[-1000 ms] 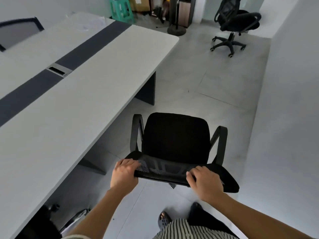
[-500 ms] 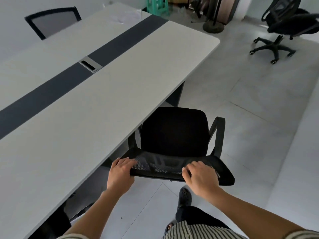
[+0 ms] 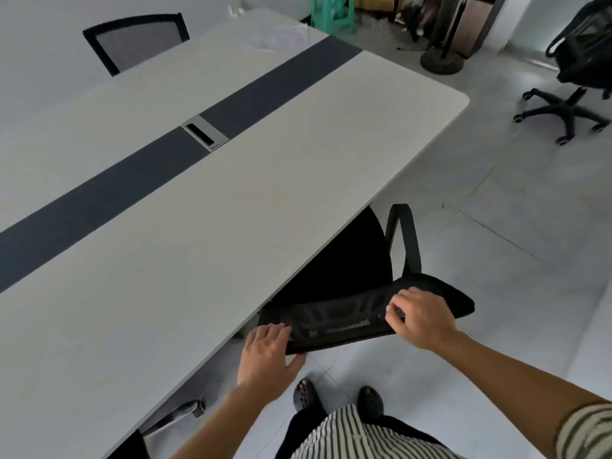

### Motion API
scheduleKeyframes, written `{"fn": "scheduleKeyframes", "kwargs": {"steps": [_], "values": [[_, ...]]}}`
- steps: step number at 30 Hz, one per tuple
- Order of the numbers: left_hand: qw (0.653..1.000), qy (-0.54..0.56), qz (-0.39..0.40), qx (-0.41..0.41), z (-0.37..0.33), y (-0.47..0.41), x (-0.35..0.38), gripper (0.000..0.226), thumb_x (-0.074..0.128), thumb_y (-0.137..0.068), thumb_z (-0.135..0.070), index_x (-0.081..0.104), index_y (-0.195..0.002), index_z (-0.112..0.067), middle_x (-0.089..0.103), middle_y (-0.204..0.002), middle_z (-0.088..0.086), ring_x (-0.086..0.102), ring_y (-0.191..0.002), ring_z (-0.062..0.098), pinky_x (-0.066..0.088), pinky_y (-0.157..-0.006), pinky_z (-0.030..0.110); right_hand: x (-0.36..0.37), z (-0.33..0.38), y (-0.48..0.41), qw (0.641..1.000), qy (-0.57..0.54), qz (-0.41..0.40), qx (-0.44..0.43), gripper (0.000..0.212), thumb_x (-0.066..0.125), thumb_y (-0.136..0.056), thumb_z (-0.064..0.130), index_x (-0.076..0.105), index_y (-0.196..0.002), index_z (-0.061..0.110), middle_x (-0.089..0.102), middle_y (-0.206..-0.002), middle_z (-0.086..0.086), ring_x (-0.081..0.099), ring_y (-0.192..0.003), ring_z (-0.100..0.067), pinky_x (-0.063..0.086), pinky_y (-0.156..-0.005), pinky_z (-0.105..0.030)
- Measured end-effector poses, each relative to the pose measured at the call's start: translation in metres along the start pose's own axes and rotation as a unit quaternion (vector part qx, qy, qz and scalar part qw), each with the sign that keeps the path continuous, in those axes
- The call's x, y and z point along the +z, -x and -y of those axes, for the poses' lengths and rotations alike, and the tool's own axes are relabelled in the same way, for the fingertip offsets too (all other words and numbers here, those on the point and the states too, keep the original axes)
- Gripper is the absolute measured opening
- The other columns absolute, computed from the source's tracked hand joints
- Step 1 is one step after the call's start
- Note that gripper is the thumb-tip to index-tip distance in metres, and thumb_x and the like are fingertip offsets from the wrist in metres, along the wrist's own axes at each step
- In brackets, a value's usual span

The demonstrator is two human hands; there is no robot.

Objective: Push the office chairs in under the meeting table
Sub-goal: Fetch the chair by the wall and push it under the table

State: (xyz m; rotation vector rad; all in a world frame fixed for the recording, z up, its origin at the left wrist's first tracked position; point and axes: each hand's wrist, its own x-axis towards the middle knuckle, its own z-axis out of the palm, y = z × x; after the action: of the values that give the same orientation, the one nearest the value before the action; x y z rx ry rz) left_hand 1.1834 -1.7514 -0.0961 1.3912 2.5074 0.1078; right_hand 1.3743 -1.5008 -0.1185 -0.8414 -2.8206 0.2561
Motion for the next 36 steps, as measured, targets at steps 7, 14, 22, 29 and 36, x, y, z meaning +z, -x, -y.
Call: {"fn": "scheduleKeyframes", "kwargs": {"steps": [7,14,22,29,36], "values": [[0.995,0.065,0.077,-0.016,-0.009,-0.038,-0.025,0.059,0.019,-0.088,-0.063,0.056,-0.108,-0.022,0.059,-0.104,-0.004,0.046,-0.099,0.017,0.04,-0.088,0.032,-0.014,-0.026,-0.035,0.989,0.024,-0.015,0.148,0.034,0.053,-0.08,0.041,0.068,-0.098,0.017,0.07,-0.097,-0.003,0.061,-0.096,-0.027,0.042,-0.086,-0.043],[0.987,0.115,0.081,-0.075,-0.031,-0.06,-0.014,0.038,0.032,-0.09,-0.056,0.049,-0.088,-0.022,0.05,-0.091,-0.006,0.045,-0.087,0.014,0.04,-0.076,0.027,-0.027,-0.054,-0.071,0.967,-0.085,-0.02,0.24,0.032,0.056,-0.09,0.039,0.066,-0.106,0.014,0.07,-0.104,-0.005,0.064,-0.094,-0.025,0.052,-0.083,-0.041],[0.969,0.147,-0.06,-0.189,-0.086,-0.06,0.02,0.035,0.037,-0.084,-0.052,0.055,-0.071,-0.025,0.045,-0.069,-0.017,0.044,-0.063,0.005,0.033,-0.055,0.019,-0.017,-0.088,-0.114,0.975,-0.111,0.034,0.188,0.022,0.06,-0.086,0.035,0.066,-0.071,0.021,0.07,-0.068,0.008,0.065,-0.061,-0.017,0.044,-0.052,-0.026],[0.913,0.163,-0.103,-0.36,-0.145,-0.113,0.001,0.036,0.048,-0.091,-0.037,0.042,-0.059,-0.023,0.049,-0.061,-0.007,0.053,-0.063,0.019,0.042,-0.061,0.033,-0.018,-0.115,-0.223,0.984,-0.117,0.093,0.096,0.025,0.053,-0.089,0.041,0.068,-0.084,0.022,0.071,-0.076,0.009,0.066,-0.072,-0.02,0.04,-0.059,-0.027],[0.91,0.123,-0.134,-0.372,-0.132,-0.116,0.003,0.052,0.025,-0.09,-0.056,0.043,-0.055,-0.022,0.051,-0.056,-0.005,0.051,-0.059,0.021,0.043,-0.059,0.034,-0.012,-0.111,-0.212,0.985,-0.107,0.114,0.074,0.025,0.053,-0.088,0.038,0.062,-0.069,0.023,0.054,-0.056,0.013,0.054,-0.054,-0.02,0.032,-0.051,-0.027]]}}
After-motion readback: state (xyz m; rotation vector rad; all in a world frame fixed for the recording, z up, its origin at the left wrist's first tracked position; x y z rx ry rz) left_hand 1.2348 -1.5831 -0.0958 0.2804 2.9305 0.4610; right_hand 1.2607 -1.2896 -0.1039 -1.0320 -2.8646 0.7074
